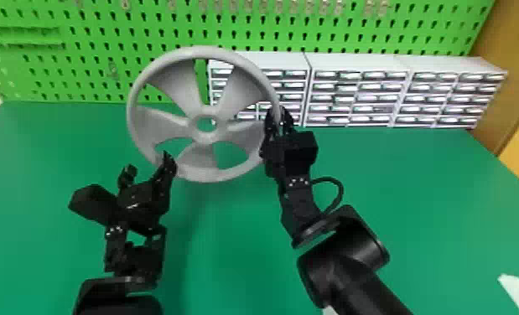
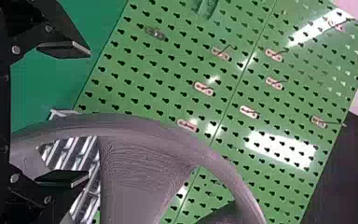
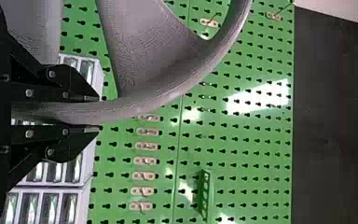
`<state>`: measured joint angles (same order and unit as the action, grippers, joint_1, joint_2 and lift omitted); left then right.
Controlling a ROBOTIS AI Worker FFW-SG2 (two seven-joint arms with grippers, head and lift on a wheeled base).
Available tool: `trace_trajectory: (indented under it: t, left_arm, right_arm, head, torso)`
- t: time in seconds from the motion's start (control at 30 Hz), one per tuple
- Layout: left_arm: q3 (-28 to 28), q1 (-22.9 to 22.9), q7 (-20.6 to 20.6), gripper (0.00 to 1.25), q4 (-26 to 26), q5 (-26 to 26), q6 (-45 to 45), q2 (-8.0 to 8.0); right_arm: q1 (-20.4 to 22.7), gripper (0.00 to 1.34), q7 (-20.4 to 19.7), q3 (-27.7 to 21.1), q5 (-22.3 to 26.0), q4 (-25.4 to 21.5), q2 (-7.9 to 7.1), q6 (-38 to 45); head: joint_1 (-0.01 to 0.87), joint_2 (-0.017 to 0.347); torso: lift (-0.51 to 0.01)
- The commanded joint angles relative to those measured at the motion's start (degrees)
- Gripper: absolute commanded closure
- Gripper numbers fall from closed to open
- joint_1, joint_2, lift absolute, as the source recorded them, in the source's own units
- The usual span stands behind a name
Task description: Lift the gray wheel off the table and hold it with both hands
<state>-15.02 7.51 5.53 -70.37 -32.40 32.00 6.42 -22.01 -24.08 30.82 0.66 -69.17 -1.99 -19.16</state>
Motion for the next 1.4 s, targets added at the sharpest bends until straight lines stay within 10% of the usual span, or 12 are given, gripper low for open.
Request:
trace_trajectory:
  t: [0.0, 0.87, 1.37]
  left_arm:
    - [0.0, 0.6, 0.0, 0.34, 0.3, -0.8, 0.2, 0.00]
    - [-0.1, 1.7, 0.4, 0.77, 1.1, 0.1, -1.5, 0.00]
    - [-2.3, 1.5, 9.3, 0.97, -1.3, 4.2, -1.7, 0.00]
  right_arm:
    - [-0.1, 1.18, 0.0, 0.5, 0.1, 0.0, -0.12, 0.0]
    - [-0.4, 1.18, 0.1, 1.0, 1.1, -0.3, -0.38, -0.4]
    - [-0.5, 1.17, 0.1, 1.1, 1.1, -0.3, -0.47, -0.4]
  head:
    - [0.711, 0.015]
    - [0.711, 0.015]
    - [0.711, 0.015]
  torso:
    - [-0.098]
    - [-0.098]
    - [-0.098]
